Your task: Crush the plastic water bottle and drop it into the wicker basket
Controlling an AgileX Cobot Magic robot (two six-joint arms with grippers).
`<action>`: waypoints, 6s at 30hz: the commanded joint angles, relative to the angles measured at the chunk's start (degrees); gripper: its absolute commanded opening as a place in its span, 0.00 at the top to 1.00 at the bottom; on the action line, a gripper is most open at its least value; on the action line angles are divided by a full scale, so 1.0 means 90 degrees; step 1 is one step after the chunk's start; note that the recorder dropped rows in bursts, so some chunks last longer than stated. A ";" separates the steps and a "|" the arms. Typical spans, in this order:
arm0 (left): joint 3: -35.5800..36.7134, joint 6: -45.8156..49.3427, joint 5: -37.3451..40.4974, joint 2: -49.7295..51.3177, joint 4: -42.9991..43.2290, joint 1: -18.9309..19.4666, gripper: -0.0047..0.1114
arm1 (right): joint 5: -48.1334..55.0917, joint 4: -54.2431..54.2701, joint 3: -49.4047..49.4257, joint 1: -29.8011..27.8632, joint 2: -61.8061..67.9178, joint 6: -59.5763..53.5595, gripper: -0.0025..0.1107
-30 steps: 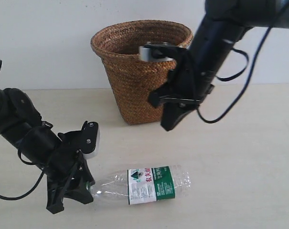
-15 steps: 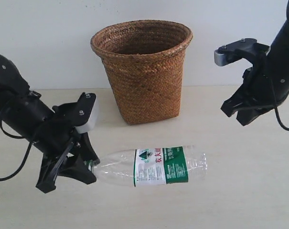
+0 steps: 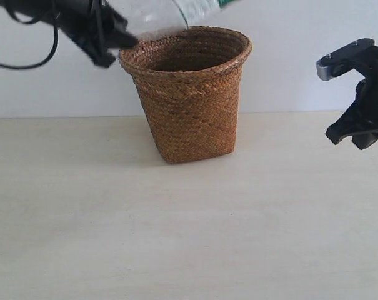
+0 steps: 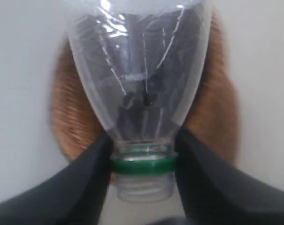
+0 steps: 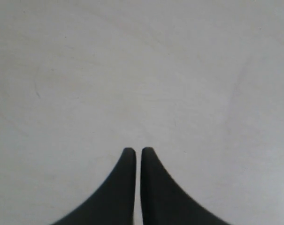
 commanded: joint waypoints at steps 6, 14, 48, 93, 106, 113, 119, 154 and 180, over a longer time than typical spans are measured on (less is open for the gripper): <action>-0.1221 -0.0745 -0.0004 0.0947 0.0168 -0.0007 0.34 | 0.0024 0.0659 0.0036 -0.0022 -0.0084 -0.0283 0.98; -0.1221 -0.0883 0.1497 0.0727 0.1383 0.0004 0.74 | -0.0236 0.0751 0.0036 -0.0022 -0.0084 -0.0259 0.98; 0.4199 -0.7046 0.0980 -0.4040 0.3547 0.0029 0.92 | -0.2623 0.1128 0.3487 -0.0718 -0.4978 -0.0063 0.98; 0.9587 -0.8447 -0.3019 -1.0968 0.2987 0.0029 0.92 | -0.4127 0.2129 0.7055 -0.0718 -1.0305 0.0060 0.98; 0.9605 -0.8255 -0.3019 -1.0968 0.3052 0.0029 0.92 | -0.4127 0.2129 0.7055 -0.0718 -1.0305 0.0108 0.98; 0.9602 -0.8153 -0.2755 -1.0968 0.3207 0.0265 0.92 | -0.4127 0.2129 0.7055 -0.0718 -1.0305 0.0108 0.98; 0.9735 -0.8153 -0.2637 -1.0968 0.3207 0.1048 0.92 | -0.4173 0.2129 0.7055 -0.0718 -1.0305 0.0110 0.98; 1.0335 -0.8323 -0.1833 -1.1088 0.3324 0.1990 0.92 | -0.4184 0.2141 0.7055 -0.0718 -1.0305 0.0110 0.98; 1.0335 -0.8323 -0.1833 -1.1088 0.3324 0.1990 0.92 | -0.4645 0.1393 0.8067 -0.0718 -1.0305 0.1607 0.98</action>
